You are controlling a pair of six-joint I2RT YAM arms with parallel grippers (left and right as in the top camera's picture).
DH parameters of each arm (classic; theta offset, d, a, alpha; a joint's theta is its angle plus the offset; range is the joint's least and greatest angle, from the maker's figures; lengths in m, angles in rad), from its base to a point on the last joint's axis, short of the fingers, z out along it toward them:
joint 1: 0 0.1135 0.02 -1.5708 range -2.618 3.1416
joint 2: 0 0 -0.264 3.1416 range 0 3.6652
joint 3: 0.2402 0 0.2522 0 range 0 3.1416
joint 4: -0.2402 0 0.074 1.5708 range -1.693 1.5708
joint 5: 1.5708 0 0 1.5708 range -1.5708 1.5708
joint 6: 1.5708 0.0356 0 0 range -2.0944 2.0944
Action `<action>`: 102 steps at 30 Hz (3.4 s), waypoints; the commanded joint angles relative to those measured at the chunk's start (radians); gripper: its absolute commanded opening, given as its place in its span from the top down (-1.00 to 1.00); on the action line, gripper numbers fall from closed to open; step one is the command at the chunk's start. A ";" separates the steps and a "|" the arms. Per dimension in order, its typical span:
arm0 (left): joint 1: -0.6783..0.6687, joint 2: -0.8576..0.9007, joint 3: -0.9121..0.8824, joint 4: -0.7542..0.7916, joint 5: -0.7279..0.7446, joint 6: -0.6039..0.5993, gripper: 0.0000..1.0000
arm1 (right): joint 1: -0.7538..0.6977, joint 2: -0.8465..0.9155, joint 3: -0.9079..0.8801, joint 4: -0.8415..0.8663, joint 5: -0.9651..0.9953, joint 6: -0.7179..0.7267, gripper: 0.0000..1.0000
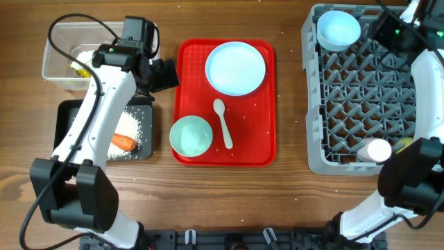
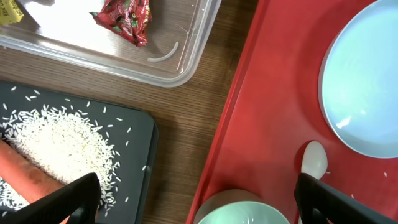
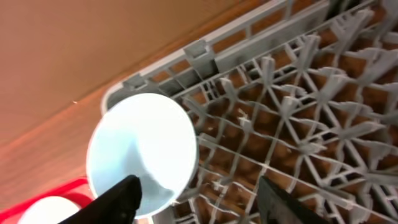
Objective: Sort waste into correct bins and load items into the dishwasher rack
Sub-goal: 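Carry the light-blue bowl to the rack's back corner and set it down, then move the right gripper back to the mint-green bowl on the red tray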
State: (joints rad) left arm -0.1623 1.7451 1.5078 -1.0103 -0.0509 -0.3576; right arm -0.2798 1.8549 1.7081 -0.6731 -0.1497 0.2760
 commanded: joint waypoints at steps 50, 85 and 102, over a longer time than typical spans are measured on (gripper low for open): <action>0.002 0.010 -0.006 0.000 0.005 -0.002 -1.00 | 0.395 0.169 -0.002 0.309 1.284 -0.559 0.91; 0.002 0.010 -0.006 0.000 0.005 -0.002 -1.00 | 0.584 0.302 -0.002 0.413 1.191 -0.954 -0.28; 0.002 0.010 -0.006 0.000 0.005 -0.002 -1.00 | 0.658 0.134 -0.002 -0.196 -0.120 -0.216 -0.68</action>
State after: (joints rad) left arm -0.1623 1.7451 1.5078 -1.0107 -0.0509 -0.3580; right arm 0.3763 2.0029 1.7081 -0.8375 0.3298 -0.0978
